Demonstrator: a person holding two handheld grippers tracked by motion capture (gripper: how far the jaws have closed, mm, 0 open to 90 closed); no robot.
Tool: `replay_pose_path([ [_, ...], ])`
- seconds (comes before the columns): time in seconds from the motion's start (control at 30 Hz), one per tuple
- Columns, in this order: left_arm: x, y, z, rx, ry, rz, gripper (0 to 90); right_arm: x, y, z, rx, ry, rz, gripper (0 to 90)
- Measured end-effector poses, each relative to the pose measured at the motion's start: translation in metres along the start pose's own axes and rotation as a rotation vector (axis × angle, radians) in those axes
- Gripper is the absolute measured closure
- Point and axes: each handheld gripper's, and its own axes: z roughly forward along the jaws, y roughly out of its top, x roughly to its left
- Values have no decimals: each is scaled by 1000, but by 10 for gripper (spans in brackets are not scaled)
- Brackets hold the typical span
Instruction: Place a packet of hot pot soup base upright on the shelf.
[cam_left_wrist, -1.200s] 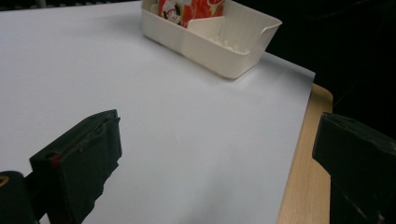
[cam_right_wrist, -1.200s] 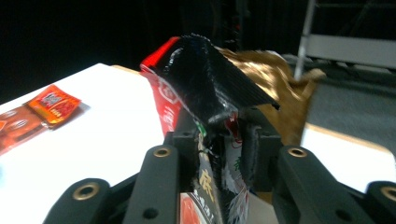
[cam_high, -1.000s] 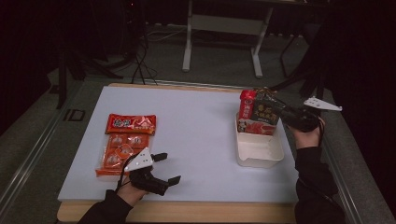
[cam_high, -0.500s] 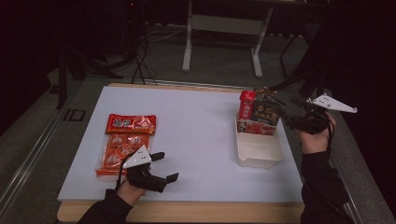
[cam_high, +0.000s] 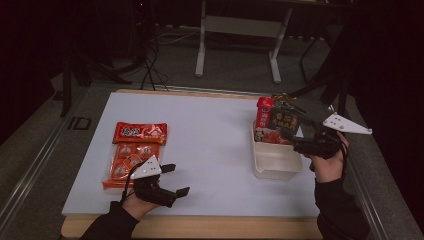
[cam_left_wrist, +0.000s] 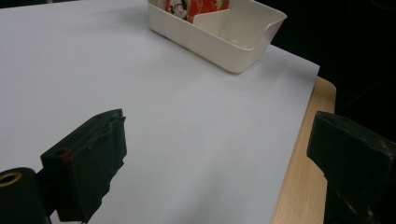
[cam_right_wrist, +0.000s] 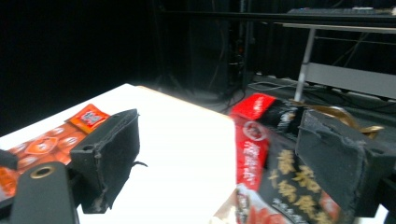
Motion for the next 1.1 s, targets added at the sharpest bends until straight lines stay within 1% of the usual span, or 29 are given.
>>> replay_pose_path([
  [0.13,3,2,-6,5,16,-2,57,12,-6,0,28,35,-15,144],
  [0.17,3,3,-7,7,11,-4,57,15,-8,0,37,43,-17,148],
  [0.2,4,4,-9,10,17,-4,57,17,-10,1,42,60,-18,158],
  [0.23,4,4,-9,10,17,-4,57,17,-10,1,42,60,-18,158],
  [0.27,6,5,-12,10,19,-7,57,23,-14,1,52,77,-15,158],
  [0.3,7,6,-13,14,30,-2,57,26,-16,2,63,86,-16,158],
  [0.33,7,6,-15,11,30,-5,59,29,-19,2,68,94,-17,159],
  [0.4,9,8,-19,17,43,-2,66,35,-23,2,68,113,-23,159],
  [0.43,10,8,-20,19,40,-3,66,37,-25,2,65,127,-29,159],
  [0.47,10,8,-20,19,40,-3,66,37,-25,2,65,127,-29,159],
  [0.5,12,9,-24,20,56,-3,66,43,-28,3,73,159,-36,157],
  [0.53,13,9,-26,19,54,-8,66,46,-30,4,85,172,-41,148],
  [0.57,14,10,-28,20,66,-6,67,48,-31,4,93,185,-42,135],
  [0.63,17,10,-33,19,74,-3,81,52,-33,3,92,196,-40,139],
  [0.67,19,10,-35,17,88,-5,81,54,-34,3,88,206,-34,139],
  [0.73,20,10,-38,10,94,-12,101,57,-35,0,81,212,-30,139],
  [0.77,22,10,-40,9,106,-15,101,57,-35,0,81,212,-30,139],
  [0.8,22,10,-40,9,106,-15,101,57,-35,0,81,212,-30,139],
  [0.83,29,10,-48,3,141,-18,120,61,-38,-3,81,213,-40,139],
  [0.87,31,10,-51,-3,145,-19,134,62,-38,-4,80,216,-44,139],
  [0.97,37,11,-58,-4,182,-25,157,63,-40,-6,66,221,-47,139],
  [1.0,39,11,-60,-5,199,-25,177,64,-41,-7,61,227,-47,139],
  [1.1,46,11,-67,-11,232,-32,240,66,-42,-7,62,216,-60,140],
])
